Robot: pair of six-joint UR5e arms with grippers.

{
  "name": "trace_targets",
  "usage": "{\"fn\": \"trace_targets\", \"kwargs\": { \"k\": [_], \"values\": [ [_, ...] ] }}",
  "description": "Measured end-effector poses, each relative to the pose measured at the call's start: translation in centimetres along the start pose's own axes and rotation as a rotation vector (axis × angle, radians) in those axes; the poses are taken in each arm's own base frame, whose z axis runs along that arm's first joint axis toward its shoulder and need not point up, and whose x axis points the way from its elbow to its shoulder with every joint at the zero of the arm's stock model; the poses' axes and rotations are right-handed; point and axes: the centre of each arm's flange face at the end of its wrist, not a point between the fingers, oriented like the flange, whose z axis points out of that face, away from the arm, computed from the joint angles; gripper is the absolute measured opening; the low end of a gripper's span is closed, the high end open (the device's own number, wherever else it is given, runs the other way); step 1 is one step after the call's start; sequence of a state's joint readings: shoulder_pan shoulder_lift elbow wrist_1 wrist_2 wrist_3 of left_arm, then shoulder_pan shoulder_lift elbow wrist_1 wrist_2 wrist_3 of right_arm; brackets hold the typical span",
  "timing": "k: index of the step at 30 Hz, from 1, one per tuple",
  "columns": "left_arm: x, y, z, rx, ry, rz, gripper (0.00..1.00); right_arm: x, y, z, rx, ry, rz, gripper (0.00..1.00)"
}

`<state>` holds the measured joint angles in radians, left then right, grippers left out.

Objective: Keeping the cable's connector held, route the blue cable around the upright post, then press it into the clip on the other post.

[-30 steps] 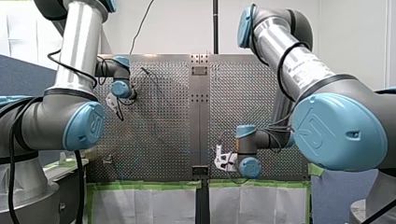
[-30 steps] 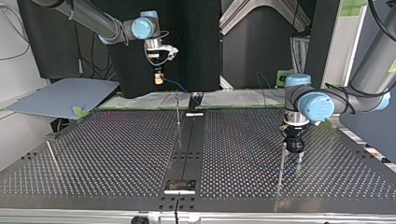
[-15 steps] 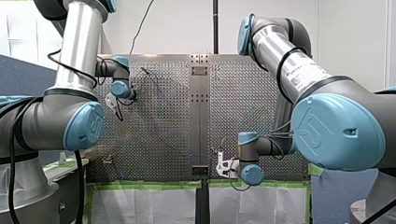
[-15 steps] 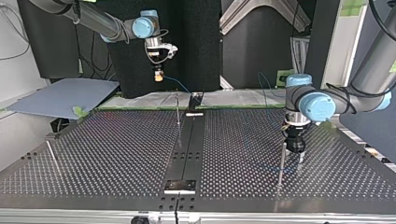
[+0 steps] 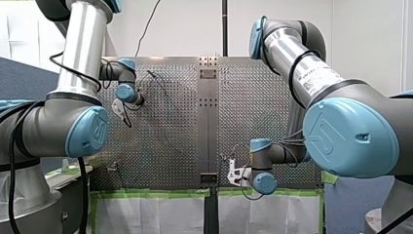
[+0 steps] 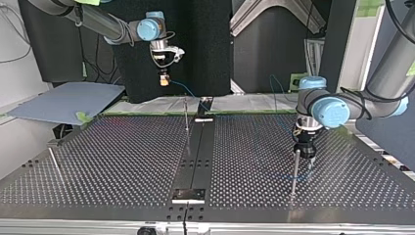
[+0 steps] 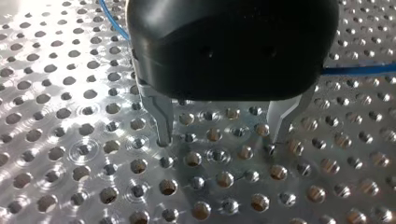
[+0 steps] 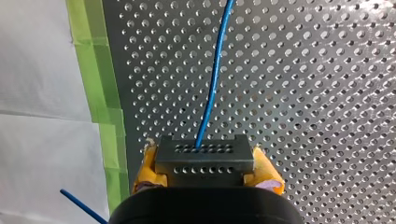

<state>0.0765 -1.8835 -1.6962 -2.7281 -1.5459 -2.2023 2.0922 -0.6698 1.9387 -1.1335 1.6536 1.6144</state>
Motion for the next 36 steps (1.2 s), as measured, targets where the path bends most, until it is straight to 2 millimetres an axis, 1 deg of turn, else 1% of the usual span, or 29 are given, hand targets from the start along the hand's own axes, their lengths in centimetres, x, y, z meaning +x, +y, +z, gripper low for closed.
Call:
{"fn": "trace_targets", "kwargs": {
  "k": [10,22,27,36],
  "values": [
    [0.1,0.7,-0.5,-0.041,0.035,-0.109,1.0,0.1,0.1,0.1,-0.003,0.005,-0.006,0.0],
    [0.4,0.7,-0.9,-0.051,0.073,-0.236,1.0,0.1,0.1,0.1,-0.002,0.011,-0.005,0.0],
    [-0.2,0.3,-1.0,-0.038,0.066,-0.287,1.0,0.1,0.1,0.2,-0.002,0.011,-0.005,0.0],
    [-2.1,-1.0,-1.6,-0.009,0.031,-0.375,1.0,0.1,0.1,0.1,-0.001,0.009,-0.005,0.0]
  ]
}}
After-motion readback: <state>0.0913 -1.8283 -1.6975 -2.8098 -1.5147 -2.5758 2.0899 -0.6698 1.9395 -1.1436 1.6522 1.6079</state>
